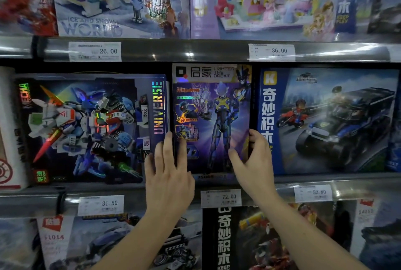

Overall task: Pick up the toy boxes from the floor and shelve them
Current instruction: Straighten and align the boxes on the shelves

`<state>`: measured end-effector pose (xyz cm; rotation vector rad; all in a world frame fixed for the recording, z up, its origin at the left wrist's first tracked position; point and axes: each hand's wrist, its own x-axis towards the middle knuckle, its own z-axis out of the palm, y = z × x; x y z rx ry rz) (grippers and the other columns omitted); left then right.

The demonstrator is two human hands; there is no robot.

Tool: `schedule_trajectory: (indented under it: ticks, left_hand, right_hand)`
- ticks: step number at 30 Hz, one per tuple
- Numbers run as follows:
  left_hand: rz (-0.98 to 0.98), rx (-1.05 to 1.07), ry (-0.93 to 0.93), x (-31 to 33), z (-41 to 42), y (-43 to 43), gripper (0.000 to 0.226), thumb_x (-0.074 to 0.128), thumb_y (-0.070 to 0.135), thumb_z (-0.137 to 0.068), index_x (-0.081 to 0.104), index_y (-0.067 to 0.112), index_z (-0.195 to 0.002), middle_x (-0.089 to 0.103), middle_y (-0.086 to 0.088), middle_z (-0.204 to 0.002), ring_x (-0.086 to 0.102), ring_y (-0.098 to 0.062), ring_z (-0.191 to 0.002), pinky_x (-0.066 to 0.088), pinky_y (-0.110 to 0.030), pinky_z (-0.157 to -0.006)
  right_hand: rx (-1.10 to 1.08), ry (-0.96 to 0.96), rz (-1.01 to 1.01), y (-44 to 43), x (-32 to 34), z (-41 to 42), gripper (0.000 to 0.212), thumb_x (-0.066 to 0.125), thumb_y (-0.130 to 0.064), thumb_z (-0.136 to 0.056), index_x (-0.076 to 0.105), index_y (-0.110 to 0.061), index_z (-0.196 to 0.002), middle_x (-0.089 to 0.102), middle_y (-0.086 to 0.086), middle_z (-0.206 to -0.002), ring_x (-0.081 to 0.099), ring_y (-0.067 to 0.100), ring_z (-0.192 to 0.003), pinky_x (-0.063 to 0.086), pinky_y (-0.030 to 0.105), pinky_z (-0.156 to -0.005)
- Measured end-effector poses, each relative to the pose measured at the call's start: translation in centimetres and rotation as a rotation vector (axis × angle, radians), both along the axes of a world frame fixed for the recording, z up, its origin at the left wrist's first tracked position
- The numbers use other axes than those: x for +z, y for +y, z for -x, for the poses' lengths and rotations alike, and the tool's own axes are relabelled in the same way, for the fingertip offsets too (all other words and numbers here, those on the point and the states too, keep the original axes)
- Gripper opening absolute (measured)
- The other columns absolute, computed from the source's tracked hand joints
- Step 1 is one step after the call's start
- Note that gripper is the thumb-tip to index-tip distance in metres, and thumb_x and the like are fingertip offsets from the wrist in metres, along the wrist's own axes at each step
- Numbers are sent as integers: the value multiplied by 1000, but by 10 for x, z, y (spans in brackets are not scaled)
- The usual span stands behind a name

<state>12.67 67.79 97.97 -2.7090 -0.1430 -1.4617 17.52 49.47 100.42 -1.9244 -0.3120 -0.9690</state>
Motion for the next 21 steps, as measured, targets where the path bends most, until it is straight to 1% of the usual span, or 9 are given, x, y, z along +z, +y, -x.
schedule_trajectory:
  ticks: [2, 4, 7, 8, 10, 12, 14, 17, 21]
  left_hand:
    - [-12, -11, 7, -2, 0, 0, 82, 73, 28, -71, 45, 8, -145, 27, -21, -157, 34, -42, -133, 36, -60, -102]
    - [-24, -16, 3, -4, 0, 0, 82, 72, 29, -72, 44, 8, -146, 26, -19, -158, 34, -41, -135, 33, -60, -104]
    - [-47, -13, -7, -6, 0, 3, 80, 70, 31, -74, 44, 9, -146, 28, -17, -158, 32, -41, -136, 28, -58, -107]
    - [-55, -11, -6, -6, -1, 4, 78, 66, 32, -76, 44, 9, -147, 28, -16, -158, 32, -40, -136, 26, -58, -109]
    - [-65, -7, 3, -6, -1, 5, 75, 59, 34, -78, 43, 10, -147, 29, -16, -158, 31, -40, -137, 25, -58, -110]
    - [-67, -10, 8, -6, 0, 6, 73, 57, 35, -78, 44, 11, -146, 30, -16, -158, 31, -40, -137, 24, -58, -110]
    - [-69, -24, -7, -7, 0, 6, 72, 63, 33, -77, 47, 11, -144, 32, -17, -157, 31, -40, -136, 24, -57, -110]
    - [-49, -59, -32, -6, -2, 5, 73, 75, 30, -72, 53, 11, -139, 37, -17, -154, 32, -41, -134, 24, -55, -107]
    - [-32, -87, -41, -6, -1, 7, 73, 77, 30, -70, 55, 10, -136, 39, -17, -153, 33, -39, -134, 24, -55, -105]
  right_hand:
    - [67, 33, -55, -2, 1, 1, 69, 72, -28, -87, 37, -11, -144, 48, 4, -131, 48, 19, -121, 41, 38, -104]
    - [94, 50, -72, -4, 0, 1, 69, 71, -30, -89, 36, -14, -146, 48, 2, -132, 48, 16, -121, 42, 36, -103]
    - [74, 76, -45, -2, -6, -1, 72, 68, -35, -89, 34, -16, -149, 49, 2, -144, 48, 19, -130, 42, 42, -107]
    - [61, 92, -31, -1, -8, -2, 72, 67, -36, -89, 33, -18, -150, 50, 2, -144, 49, 21, -131, 43, 42, -105]
    - [32, 121, -16, 1, -12, -3, 72, 66, -41, -88, 33, -23, -150, 57, 1, -137, 54, 23, -123, 46, 39, -98]
    - [28, 131, -28, 3, -16, -3, 71, 65, -42, -88, 33, -25, -149, 61, -1, -130, 58, 23, -116, 46, 36, -93]
    - [28, 122, -43, 5, -18, -3, 69, 65, -42, -88, 34, -25, -148, 61, -2, -129, 57, 22, -116, 45, 36, -93]
    - [13, 108, -57, 6, -20, -2, 68, 63, -45, -87, 36, -26, -146, 61, -2, -130, 57, 22, -116, 47, 39, -96]
    - [24, 112, -61, 7, -20, 0, 73, 58, -51, -81, 34, -28, -146, 61, -2, -130, 58, 21, -117, 48, 43, -98]
